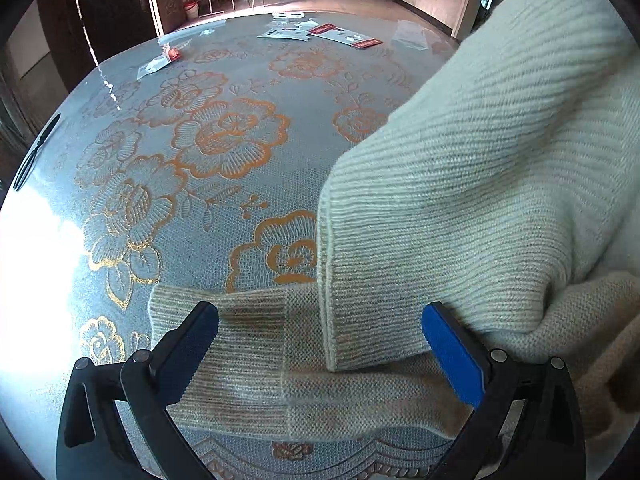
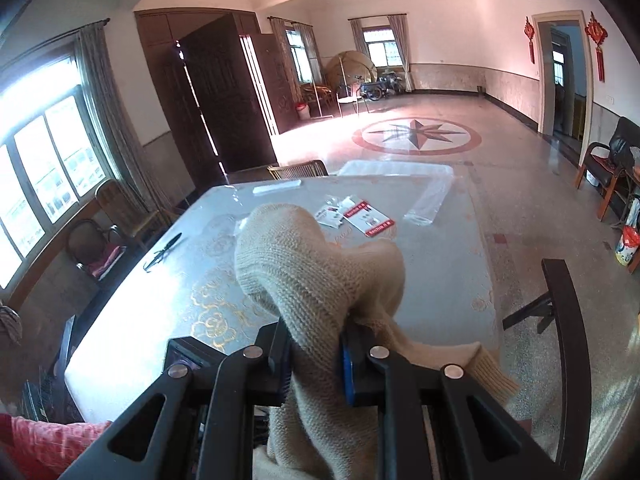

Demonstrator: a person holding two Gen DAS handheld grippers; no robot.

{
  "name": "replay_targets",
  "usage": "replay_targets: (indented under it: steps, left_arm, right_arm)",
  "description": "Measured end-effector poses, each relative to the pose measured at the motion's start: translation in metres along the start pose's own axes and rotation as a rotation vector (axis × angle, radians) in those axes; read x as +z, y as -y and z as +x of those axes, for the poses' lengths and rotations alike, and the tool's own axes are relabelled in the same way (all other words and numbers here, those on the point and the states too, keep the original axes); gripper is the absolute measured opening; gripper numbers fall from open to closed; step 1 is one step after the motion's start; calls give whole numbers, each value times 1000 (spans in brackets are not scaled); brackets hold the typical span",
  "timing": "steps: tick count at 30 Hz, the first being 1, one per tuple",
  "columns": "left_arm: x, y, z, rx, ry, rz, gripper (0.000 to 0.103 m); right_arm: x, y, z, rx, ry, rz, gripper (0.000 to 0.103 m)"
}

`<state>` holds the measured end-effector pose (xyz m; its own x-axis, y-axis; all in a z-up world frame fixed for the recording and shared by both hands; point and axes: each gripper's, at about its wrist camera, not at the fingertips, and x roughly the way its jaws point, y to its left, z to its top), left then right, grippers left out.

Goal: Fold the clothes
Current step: 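Lift the sweater with the right tool and shake it out above the table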

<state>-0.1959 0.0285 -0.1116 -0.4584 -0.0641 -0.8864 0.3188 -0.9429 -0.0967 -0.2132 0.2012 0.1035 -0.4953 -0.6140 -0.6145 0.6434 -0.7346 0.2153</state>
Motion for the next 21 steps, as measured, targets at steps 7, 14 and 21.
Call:
replay_targets:
  steps: [7, 14, 21]
  left_arm:
    - [3, -32, -19, -220, 59, -93, 99]
    - [23, -86, -58, -426, 189, -360, 99]
    - [34, -93, -86, -272, 261, -229, 99]
  right_arm:
    - [39, -54, -36, 32, 95, -66, 17]
    - [45, -97, -57, -3, 134, -84, 17]
    - [38, -119, -69, 14, 139, -60, 17]
